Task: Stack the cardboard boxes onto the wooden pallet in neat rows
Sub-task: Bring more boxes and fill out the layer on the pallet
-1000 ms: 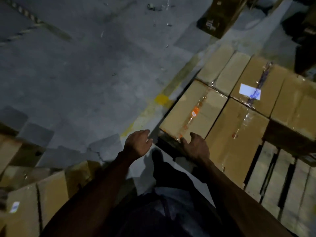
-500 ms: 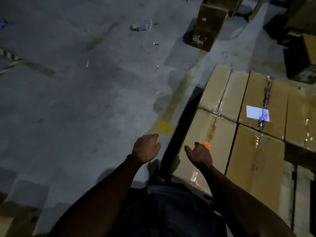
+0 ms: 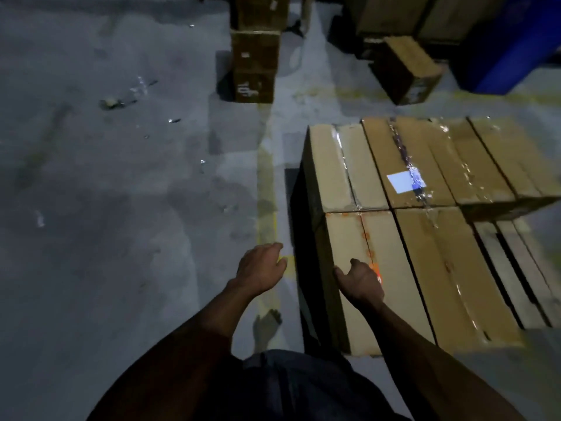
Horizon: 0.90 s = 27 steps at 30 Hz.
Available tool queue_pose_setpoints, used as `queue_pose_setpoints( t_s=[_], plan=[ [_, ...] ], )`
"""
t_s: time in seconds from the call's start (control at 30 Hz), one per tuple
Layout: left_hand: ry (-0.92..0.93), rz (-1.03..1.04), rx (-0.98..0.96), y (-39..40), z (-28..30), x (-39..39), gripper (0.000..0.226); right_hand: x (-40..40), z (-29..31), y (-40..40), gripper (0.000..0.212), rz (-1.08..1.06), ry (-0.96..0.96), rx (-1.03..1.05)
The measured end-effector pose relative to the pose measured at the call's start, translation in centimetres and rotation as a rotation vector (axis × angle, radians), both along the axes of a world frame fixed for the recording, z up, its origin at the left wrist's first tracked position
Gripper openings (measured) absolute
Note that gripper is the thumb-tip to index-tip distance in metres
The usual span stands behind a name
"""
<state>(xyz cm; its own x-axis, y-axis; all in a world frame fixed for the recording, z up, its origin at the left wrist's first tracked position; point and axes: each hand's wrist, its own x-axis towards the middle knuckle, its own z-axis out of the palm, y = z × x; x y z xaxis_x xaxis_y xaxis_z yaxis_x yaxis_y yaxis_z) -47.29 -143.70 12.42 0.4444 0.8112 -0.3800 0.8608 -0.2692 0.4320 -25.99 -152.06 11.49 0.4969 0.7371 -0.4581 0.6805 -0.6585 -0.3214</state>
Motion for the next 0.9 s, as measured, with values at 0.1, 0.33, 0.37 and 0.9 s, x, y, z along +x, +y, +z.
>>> queue_pose_setpoints(
  t_s=[0.1,0.33,0.37,0.9],
  plan=[
    [0.007,-0.133,0.006,4.1,0.6,-1.7,0.046,-2.8,1.1,1.0,0.059,-0.123,0.011,0.012],
    [-0.009,-0.353,0.02,12.2,1.9,-0.3,0.042,-5.8,1.9,4.0,0.051,-0.328,-0.002,0.011],
    [-0.001,-0.373,0.024,13.4,1.7,0.5,0.043,-5.8,1.7,4.7,0.051,-0.353,-0.01,0.012],
    [0.06,-0.906,0.118,28.8,-1.3,13.1,0.042,-3.3,-1.0,14.1,0.065,-0.751,0.001,-0.033]
  ],
)
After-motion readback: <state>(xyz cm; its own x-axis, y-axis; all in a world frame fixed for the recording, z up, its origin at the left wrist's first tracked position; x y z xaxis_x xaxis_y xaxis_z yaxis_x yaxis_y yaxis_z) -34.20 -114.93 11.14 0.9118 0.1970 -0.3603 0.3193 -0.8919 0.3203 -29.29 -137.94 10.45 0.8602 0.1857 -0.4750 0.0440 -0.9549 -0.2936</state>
